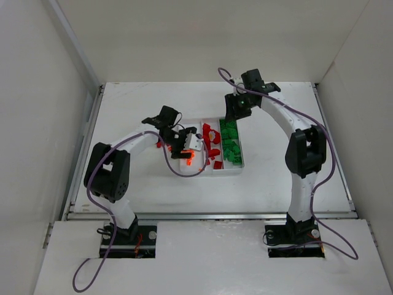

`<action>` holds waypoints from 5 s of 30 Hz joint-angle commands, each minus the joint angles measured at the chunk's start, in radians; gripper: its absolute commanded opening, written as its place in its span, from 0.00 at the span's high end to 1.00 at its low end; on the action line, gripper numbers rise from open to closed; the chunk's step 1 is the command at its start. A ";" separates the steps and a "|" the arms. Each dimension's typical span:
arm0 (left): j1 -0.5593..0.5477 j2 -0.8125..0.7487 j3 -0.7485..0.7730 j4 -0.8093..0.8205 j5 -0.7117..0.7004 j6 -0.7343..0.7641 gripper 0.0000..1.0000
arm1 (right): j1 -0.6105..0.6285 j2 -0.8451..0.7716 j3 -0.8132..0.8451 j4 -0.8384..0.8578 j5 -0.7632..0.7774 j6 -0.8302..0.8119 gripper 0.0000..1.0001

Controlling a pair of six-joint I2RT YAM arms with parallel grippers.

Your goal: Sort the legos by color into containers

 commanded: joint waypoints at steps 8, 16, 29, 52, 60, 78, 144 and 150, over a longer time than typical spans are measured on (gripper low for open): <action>0.086 -0.317 -0.151 0.466 -0.301 -0.852 0.30 | 0.081 -0.075 0.091 0.002 0.031 0.007 0.45; 0.268 -0.512 -0.344 0.413 -0.546 -1.004 0.51 | 0.211 0.008 0.261 -0.049 0.007 0.019 0.42; 0.327 -0.409 -0.321 0.296 -0.438 -0.965 0.35 | 0.220 -0.075 0.077 0.041 -0.008 0.076 0.39; 0.255 0.027 -0.091 0.207 -0.465 -1.140 0.62 | 0.179 -0.035 0.136 0.023 0.082 0.039 0.37; 0.236 0.093 -0.045 0.247 -0.514 -1.169 0.59 | 0.159 -0.005 0.192 0.003 0.082 0.039 0.37; 0.236 -0.031 -0.108 0.201 -0.474 -1.047 1.00 | 0.159 -0.014 0.211 -0.006 0.073 0.039 0.37; 0.211 -0.388 -0.111 0.292 -0.607 -0.988 0.26 | 0.038 -0.072 0.126 0.086 0.120 0.059 0.32; 0.264 -0.306 -0.199 0.309 -0.646 -1.083 0.29 | 0.038 -0.014 0.165 0.086 0.082 0.059 0.31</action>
